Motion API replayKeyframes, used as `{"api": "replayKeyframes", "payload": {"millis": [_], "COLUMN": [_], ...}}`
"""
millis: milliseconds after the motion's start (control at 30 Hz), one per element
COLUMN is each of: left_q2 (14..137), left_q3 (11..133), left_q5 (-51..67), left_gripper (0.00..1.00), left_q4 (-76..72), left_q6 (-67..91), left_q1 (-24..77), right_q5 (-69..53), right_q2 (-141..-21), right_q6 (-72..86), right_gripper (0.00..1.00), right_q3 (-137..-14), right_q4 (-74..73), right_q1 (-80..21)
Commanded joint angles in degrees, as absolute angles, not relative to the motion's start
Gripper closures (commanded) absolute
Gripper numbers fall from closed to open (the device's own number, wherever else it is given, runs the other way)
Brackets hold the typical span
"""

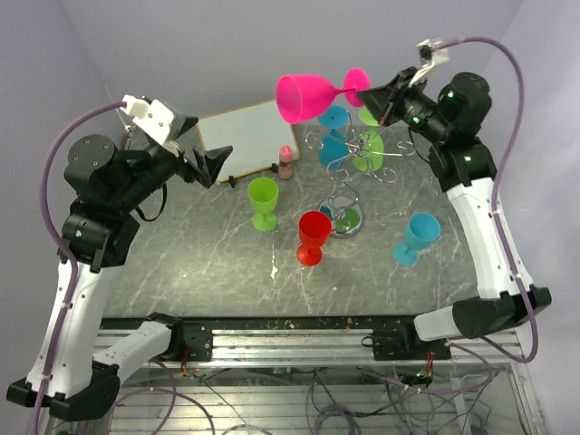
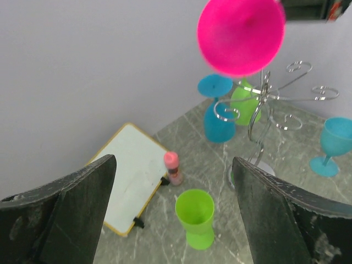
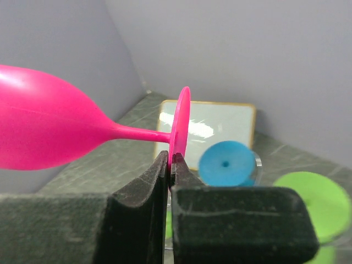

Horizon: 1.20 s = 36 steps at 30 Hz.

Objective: Place the wine glass upside down on the wine glass rack

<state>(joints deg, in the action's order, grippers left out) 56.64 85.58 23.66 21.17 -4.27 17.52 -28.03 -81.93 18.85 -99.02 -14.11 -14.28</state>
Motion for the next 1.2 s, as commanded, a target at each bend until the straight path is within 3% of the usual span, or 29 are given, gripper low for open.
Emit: {"api": "replayKeyframes", "payload": {"millis": [0,267,600,967,1167], "left_q2": [53.28,47.89,44.16,43.43,45.6], "left_q3": [82.19,76.8,74.31,73.38,75.21], "left_q5": [19.2,21.47,22.5,23.92,25.15], "left_gripper": [0.03,0.03,0.03,0.03,0.03], "left_q4": [25.69,27.56,28.97,29.57,30.88], "left_q6": [-7.93,-8.62,-8.88,-9.08,-9.83], "left_q1": [17.26,14.69,10.78,8.62,8.61], "right_q5": [-21.51,-16.5,2.23,18.65,14.15], "right_q2": [-76.78,-69.56,-63.23,-61.57,-60.91], "right_q6": [7.61,-4.29,-16.85,-35.15,-46.58], "right_gripper": [1.0,1.0,1.0,1.0,1.0], "right_q3": [-102.69,-103.64,-100.48,-88.19,-79.39], "right_q4": [-17.05,-21.27,-23.54,-18.2,-14.65], "right_q1": [-11.11,-0.46,10.79,12.3,12.27]}}
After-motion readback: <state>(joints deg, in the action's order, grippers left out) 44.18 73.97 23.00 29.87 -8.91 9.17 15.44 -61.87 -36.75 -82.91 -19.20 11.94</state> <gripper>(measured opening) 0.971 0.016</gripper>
